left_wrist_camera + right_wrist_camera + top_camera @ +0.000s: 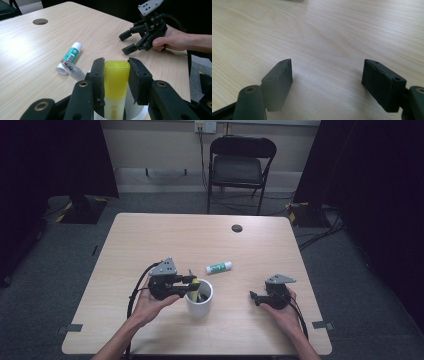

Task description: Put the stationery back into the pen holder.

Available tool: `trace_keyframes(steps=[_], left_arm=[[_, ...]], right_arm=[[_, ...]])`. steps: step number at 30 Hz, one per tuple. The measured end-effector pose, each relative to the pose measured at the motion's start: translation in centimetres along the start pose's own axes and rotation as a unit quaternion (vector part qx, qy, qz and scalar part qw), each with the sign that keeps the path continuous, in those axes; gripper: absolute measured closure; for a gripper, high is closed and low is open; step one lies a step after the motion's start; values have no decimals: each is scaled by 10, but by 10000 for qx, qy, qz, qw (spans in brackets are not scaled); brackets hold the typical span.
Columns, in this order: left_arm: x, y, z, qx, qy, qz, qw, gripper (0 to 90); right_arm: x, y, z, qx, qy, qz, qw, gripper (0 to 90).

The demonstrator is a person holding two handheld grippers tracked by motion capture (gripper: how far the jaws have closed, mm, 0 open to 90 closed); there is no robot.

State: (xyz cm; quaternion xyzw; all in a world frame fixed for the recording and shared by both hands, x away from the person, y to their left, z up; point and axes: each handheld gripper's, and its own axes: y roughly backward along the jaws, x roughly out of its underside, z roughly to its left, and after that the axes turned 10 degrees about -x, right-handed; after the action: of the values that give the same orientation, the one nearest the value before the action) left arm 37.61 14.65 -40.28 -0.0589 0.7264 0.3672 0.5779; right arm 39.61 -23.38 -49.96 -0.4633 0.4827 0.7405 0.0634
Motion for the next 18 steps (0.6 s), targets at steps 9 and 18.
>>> trace_keyframes(steps=[9, 18], left_arm=[[7, 2, 0, -6, -22, 93, 10000, 671], [7, 4, 2, -8, -21, 15, 10000, 660]], right_arm=[[0, 0, 0, 1, 0, 1, 10000, 236], [0, 0, 0, 1, 1, 0, 10000, 237]])
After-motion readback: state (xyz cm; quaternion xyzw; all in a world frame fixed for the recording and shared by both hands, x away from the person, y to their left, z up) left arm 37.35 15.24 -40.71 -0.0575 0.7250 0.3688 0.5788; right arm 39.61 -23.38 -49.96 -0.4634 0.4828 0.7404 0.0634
